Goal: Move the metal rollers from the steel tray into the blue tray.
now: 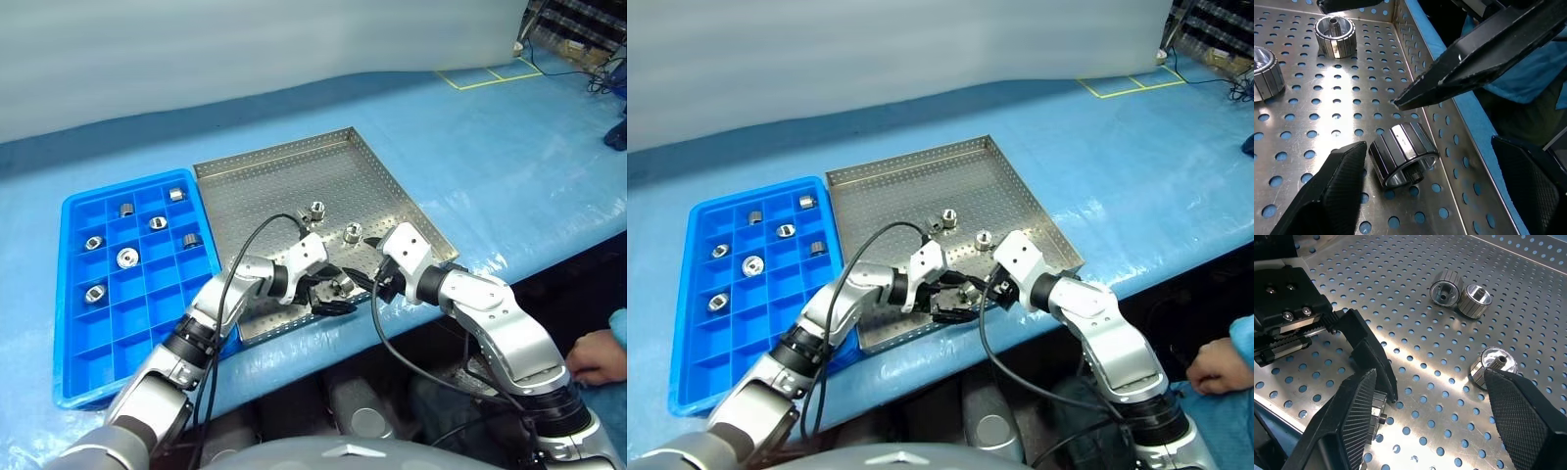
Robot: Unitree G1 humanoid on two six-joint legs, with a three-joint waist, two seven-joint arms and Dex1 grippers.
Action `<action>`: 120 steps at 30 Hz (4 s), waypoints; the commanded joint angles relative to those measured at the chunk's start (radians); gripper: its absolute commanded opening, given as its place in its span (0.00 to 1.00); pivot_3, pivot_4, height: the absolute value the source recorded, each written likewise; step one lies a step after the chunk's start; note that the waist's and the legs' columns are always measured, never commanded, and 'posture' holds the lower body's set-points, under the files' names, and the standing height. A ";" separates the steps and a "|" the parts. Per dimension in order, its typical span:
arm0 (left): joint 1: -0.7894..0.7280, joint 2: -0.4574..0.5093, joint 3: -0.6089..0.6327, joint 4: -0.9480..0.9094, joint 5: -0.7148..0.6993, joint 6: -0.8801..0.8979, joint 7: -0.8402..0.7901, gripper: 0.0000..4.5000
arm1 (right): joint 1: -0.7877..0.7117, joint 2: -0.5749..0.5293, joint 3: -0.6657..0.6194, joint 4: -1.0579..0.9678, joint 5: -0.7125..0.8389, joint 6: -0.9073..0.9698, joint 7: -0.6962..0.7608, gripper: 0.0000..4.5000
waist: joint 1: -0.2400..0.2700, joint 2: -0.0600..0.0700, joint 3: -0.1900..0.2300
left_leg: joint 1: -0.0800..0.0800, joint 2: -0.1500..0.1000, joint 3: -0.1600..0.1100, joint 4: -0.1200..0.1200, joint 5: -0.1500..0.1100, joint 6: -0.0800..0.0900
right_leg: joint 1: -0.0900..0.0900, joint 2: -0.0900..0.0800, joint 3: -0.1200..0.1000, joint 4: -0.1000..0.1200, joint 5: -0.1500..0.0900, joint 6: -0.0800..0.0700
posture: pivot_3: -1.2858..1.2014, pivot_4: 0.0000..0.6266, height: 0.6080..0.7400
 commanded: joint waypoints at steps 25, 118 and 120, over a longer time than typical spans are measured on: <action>-0.008 -0.036 0.057 0.009 -0.011 0.057 0.092 0.99 | -0.007 0.001 -0.011 -0.024 -0.017 -0.023 -0.013 0.82 | -0.014 0.000 0.000 | 0.000 0.000 0.001 0.000 0.000 0.001 | 0.000 0.000 0.001 0.000 0.001 0.001 | 0.38 0.24 1.00; 0.812 0.273 0.869 -1.085 -0.124 0.449 0.511 0.98 | -0.206 0.130 0.075 0.120 0.186 -0.094 0.176 0.82 | 0.244 -0.005 0.005 | -0.001 0.002 -0.001 -0.001 0.000 0.001 | -0.001 -0.002 -0.009 0.000 -0.004 -0.007 | 0.53 0.24 1.00; 0.739 0.267 0.835 -1.070 -0.148 0.424 0.507 0.98 | -0.211 0.126 0.070 0.136 0.182 -0.103 0.180 0.82 | 0.249 -0.005 0.005 | -0.001 0.002 -0.001 0.000 0.000 0.001 | 0.000 -0.002 -0.009 0.000 -0.004 -0.007 | 0.54 0.24 1.00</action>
